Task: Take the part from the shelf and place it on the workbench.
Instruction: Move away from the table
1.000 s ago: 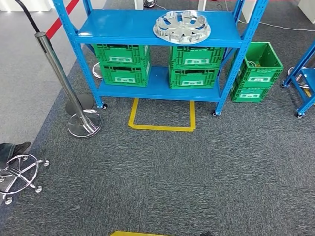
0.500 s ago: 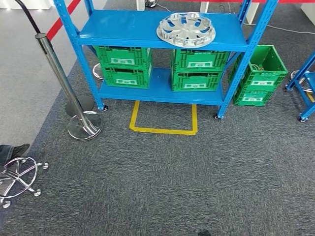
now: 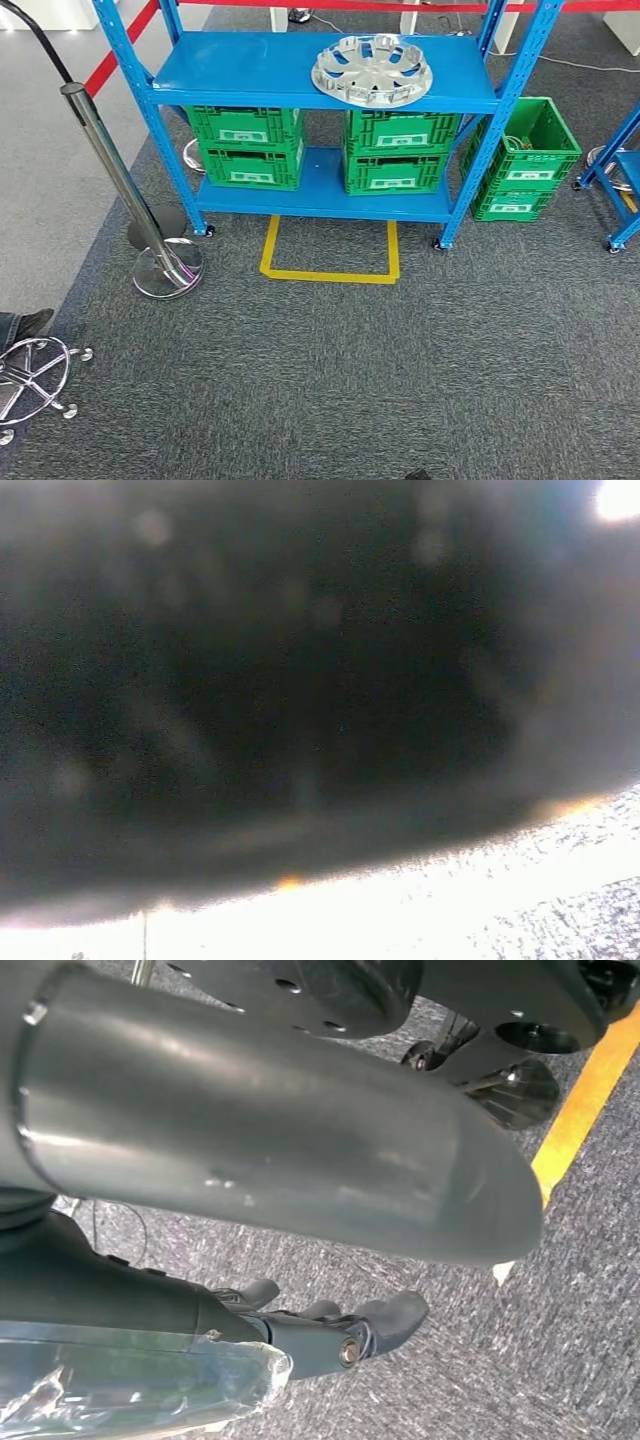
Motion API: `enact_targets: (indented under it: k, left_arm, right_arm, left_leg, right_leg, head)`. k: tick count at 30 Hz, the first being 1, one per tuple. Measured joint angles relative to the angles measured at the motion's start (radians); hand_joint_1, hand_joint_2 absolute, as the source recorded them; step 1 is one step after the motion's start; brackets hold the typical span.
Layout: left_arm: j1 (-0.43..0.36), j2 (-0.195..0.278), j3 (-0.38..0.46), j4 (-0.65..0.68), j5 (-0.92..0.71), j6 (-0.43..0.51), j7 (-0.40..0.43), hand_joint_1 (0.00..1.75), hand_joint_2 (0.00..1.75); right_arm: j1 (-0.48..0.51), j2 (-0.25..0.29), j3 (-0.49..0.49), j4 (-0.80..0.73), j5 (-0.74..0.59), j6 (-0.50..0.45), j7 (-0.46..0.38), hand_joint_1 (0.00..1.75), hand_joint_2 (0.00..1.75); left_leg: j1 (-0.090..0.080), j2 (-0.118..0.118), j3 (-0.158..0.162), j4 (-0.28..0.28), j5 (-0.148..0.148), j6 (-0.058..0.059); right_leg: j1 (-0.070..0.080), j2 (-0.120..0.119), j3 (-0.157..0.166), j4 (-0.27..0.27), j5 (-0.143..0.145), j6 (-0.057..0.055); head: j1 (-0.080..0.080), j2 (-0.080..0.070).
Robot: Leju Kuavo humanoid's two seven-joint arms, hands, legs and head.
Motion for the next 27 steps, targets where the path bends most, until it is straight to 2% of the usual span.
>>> enact_targets:
  k: [2, 4, 5, 7, 8, 9, 10, 12, 13, 14, 15, 18, 19, 20, 22, 23, 24, 25, 27]
  left_arm:
    - [0.001, -0.001, 0.0, 0.0, 0.0, 0.0, 0.0, 0.0, 0.0]
    - [0.002, -0.002, -0.001, -0.001, 0.0, 0.0, 0.0, 0.0, 0.0]
    - [0.003, -0.002, -0.001, -0.001, 0.0, 0.0, 0.0, 0.0, 0.0]
    - [0.003, -0.002, -0.001, -0.001, 0.0, 0.0, 0.0, 0.0, 0.0]
    - [0.003, -0.002, -0.001, -0.001, 0.0, 0.0, 0.0, 0.0, 0.0]
    - [0.003, -0.002, -0.001, -0.001, 0.0, 0.0, 0.0, 0.0, 0.0]
    - [0.003, -0.002, -0.001, -0.001, 0.0, 0.0, 0.0, 0.0, 0.0]
    - [0.003, -0.003, -0.001, -0.001, 0.0, 0.0, 0.0, 0.0, 0.0]
    - [0.003, -0.003, -0.001, -0.001, 0.0, 0.0, 0.0, 0.0, 0.0]
    - [0.003, -0.003, -0.001, -0.001, 0.0, 0.0, 0.0, 0.0, 0.0]
    - [0.003, -0.003, -0.001, -0.001, 0.0, 0.0, 0.0, 0.0, 0.0]
    - [0.002, -0.002, -0.001, -0.002, 0.0, 0.0, 0.0, 0.0, 0.0]
    - [0.002, -0.001, -0.001, -0.002, 0.0, 0.001, 0.0, 0.0, 0.0]
    - [0.002, 0.0, -0.002, -0.002, 0.0, 0.001, 0.0, 0.0, 0.0]
    - [0.003, 0.0, -0.001, -0.002, 0.0, 0.001, 0.0, 0.0, 0.0]
    - [0.003, 0.0, -0.001, -0.002, 0.0, 0.0, 0.0, 0.0, 0.0]
    - [0.003, 0.0, -0.001, -0.003, 0.0, 0.0, 0.0, 0.0, 0.0]
    - [0.003, 0.0, -0.001, -0.003, 0.0, 0.0, 0.0, 0.0, 0.0]
    - [0.003, 0.001, -0.001, -0.003, 0.0, 0.001, 0.0, 0.0, 0.0]
  right_arm:
    - [-0.001, 0.0, 0.0, 0.0, 0.0, 0.0, 0.0, 0.0, 0.0]
    - [-0.002, 0.0, 0.0, 0.0, 0.0, 0.0, -0.001, 0.0, 0.0]
    - [-0.002, 0.0, 0.0, 0.0, 0.0, 0.0, -0.001, 0.0, 0.0]
    - [-0.001, 0.0, 0.0, 0.0, 0.0, 0.0, -0.001, 0.0, 0.0]
    - [0.001, 0.0, 0.0, 0.0, 0.0, 0.0, -0.001, 0.0, 0.0]
    - [0.003, 0.0, 0.0, 0.0, 0.0, 0.0, -0.001, 0.0, 0.0]
    - [0.004, 0.0, 0.0, 0.0, 0.0, 0.0, 0.0, 0.0, 0.0]
    - [0.003, 0.0, 0.0, 0.0, 0.0, 0.0, -0.001, 0.0, 0.0]
    - [0.002, 0.0, -0.001, 0.0, 0.0, 0.0, -0.001, 0.0, 0.0]
    - [0.001, 0.0, -0.001, 0.0, -0.001, 0.001, -0.001, 0.0, 0.0]
    - [0.001, 0.0, -0.001, 0.0, -0.002, 0.002, -0.001, 0.0, 0.0]
    - [0.002, 0.0, -0.004, 0.0, -0.006, 0.004, -0.003, 0.0, 0.0]
    - [0.001, 0.0, -0.004, -0.001, -0.006, 0.004, -0.004, 0.0, 0.0]
    - [0.0, 0.0, -0.004, -0.001, -0.006, 0.004, -0.005, 0.0, 0.0]
    - [-0.001, 0.0, -0.004, -0.001, -0.006, 0.004, -0.006, 0.0, 0.0]
    - [0.0, 0.0, -0.004, -0.001, -0.006, 0.004, -0.006, 0.0, 0.0]
    - [0.001, 0.0, -0.005, -0.001, -0.006, 0.005, -0.006, 0.0, 0.0]
    - [0.001, 0.0, -0.005, -0.001, -0.006, 0.005, -0.005, 0.0, 0.0]
    - [0.002, 0.0, -0.007, -0.001, -0.006, 0.006, -0.005, 0.0, 0.0]
  left_leg:
    - [0.0, -0.001, 0.007, -0.012, -0.005, 0.013]
    - [0.003, -0.002, 0.016, -0.022, -0.005, 0.026]
    - [0.003, -0.001, 0.021, -0.025, -0.007, 0.032]
    - [0.001, 0.0, 0.027, -0.025, -0.015, 0.04]
    - [-0.001, 0.0, 0.031, -0.025, -0.019, 0.042]
    - [-0.003, -0.001, 0.038, -0.025, -0.024, 0.043]
    - [-0.004, -0.003, 0.046, -0.024, -0.03, 0.042]
    - [-0.006, -0.004, 0.067, -0.025, -0.045, 0.038]
    - [-0.008, -0.004, 0.075, -0.024, -0.052, 0.033]
    - [-0.009, -0.004, 0.079, -0.023, -0.057, 0.028]
    - [-0.009, -0.003, 0.081, -0.024, -0.061, 0.023]
    - [-0.007, -0.003, 0.084, -0.022, -0.07, 0.007]
    - [-0.006, -0.002, 0.076, -0.002, -0.084, 0.001]
    - [-0.004, -0.002, 0.057, 0.038, -0.105, -0.005]
    - [0.001, -0.002, -0.016, 0.165, -0.155, -0.014]
    - [0.004, -0.001, -0.053, 0.22, -0.166, -0.018]
    - [0.006, -0.001, -0.078, 0.247, -0.158, -0.02]
    - [0.007, -0.001, -0.083, 0.236, -0.129, -0.02]
    - [0.008, -0.001, -0.046, 0.125, -0.039, -0.016]
  right_leg:
    - [-0.002, -0.003, 0.006, -0.004, -0.005, 0.013]
    - [-0.003, -0.004, -0.008, 0.035, -0.029, 0.022]
    - [-0.003, -0.003, -0.034, 0.087, -0.054, 0.025]
    - [-0.003, -0.003, -0.114, 0.223, -0.108, 0.028]
    - [-0.003, -0.003, -0.149, 0.27, -0.115, 0.028]
    - [-0.003, -0.003, -0.167, 0.282, -0.1, 0.027]
    - [-0.002, -0.003, -0.165, 0.254, -0.063, 0.025]
    - [-0.001, -0.002, -0.12, 0.129, 0.026, 0.017]
    - [0.001, -0.002, -0.094, 0.073, 0.052, 0.012]
    - [0.003, -0.001, -0.077, 0.039, 0.062, 0.007]
    - [0.005, -0.001, -0.068, 0.026, 0.059, 0.003]
    - [0.003, 0.0, -0.06, 0.012, 0.059, -0.012]
    - [0.0, 0.0, -0.055, 0.007, 0.059, -0.018]
    - [-0.002, -0.001, -0.049, 0.002, 0.059, -0.023]
    - [-0.003, -0.002, -0.042, 0.0, 0.053, -0.029]
    - [-0.003, -0.002, -0.038, 0.0, 0.049, -0.03]
    - [-0.003, -0.002, -0.033, 0.0, 0.045, -0.029]
    - [-0.003, -0.001, -0.027, 0.0, 0.04, -0.028]
    - [-0.003, 0.001, -0.012, 0.0, 0.029, -0.023]
  head:
    - [0.002, 0.0]
    - [0.005, 0.0]
    - [0.007, 0.0]
    - [0.01, 0.0]
    - [0.01, 0.0]
    - [0.01, 0.0]
    - [0.01, 0.0]
    - [0.01, 0.0]
    - [0.01, 0.0]
    - [0.009, 0.0]
    - [0.009, 0.0]
    - [0.007, 0.0]
    - [0.005, 0.0]
    - [0.003, 0.0]
    - [0.0, 0.0]
    - [0.0, 0.0]
    - [0.0, 0.0]
    - [0.0, 0.0]
    - [0.0, 0.0]
